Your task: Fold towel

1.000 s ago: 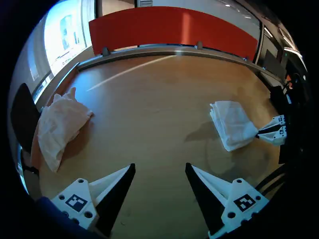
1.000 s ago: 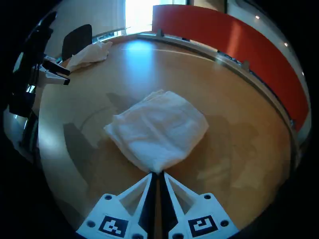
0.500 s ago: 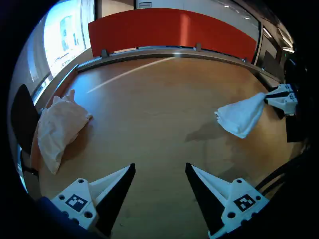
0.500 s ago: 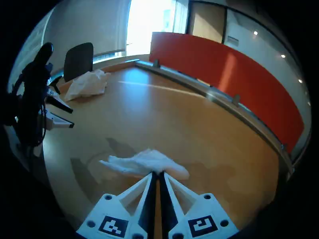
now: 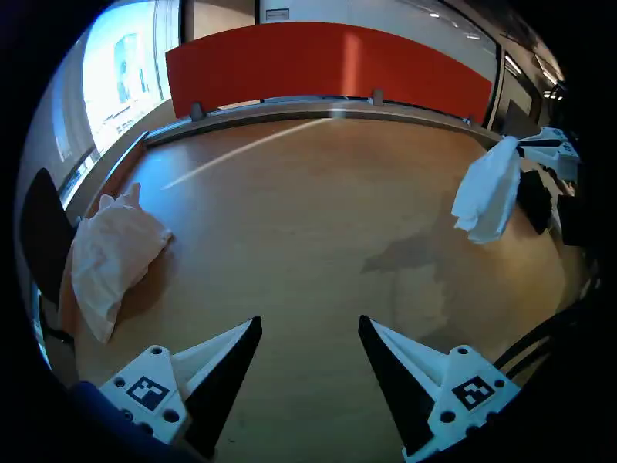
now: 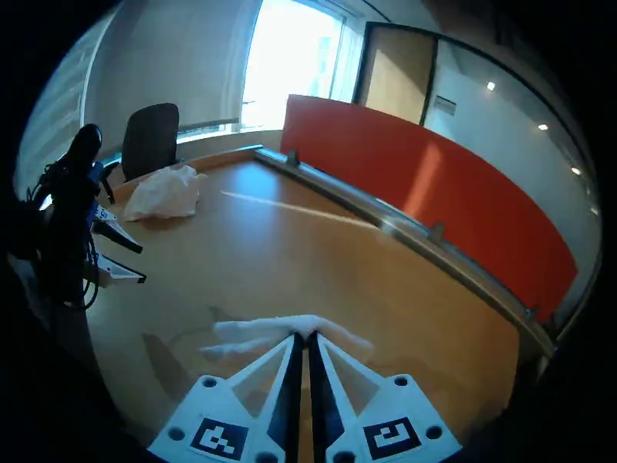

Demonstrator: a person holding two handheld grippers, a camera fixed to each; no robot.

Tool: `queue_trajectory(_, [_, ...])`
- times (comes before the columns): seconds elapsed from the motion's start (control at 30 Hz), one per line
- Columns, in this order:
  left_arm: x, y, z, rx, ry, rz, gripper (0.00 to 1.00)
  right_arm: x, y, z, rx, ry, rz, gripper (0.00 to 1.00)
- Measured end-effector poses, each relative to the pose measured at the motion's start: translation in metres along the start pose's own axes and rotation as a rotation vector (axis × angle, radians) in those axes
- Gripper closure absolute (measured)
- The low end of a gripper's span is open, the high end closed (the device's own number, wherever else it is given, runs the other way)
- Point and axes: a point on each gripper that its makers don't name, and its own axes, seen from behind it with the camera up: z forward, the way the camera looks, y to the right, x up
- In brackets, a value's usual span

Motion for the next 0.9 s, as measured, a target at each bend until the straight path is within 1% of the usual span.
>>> queue_trajectory(0.47, [0.004,0.005,0.003,-0.006,0.002,0.012,0.07,-0.003,0.051,-0.022,-0.058,-0.001,0.015,0.95])
queue_trajectory(0.67, [0.006,0.006,0.004,-0.005,0.001,0.016,0.07,-0.013,0.079,-0.032,-0.089,-0.017,0.020,0.95])
queue_trajectory(0.9, [0.008,0.007,0.007,-0.005,-0.002,0.019,0.07,-0.028,0.114,-0.043,-0.125,-0.036,0.051,0.95])
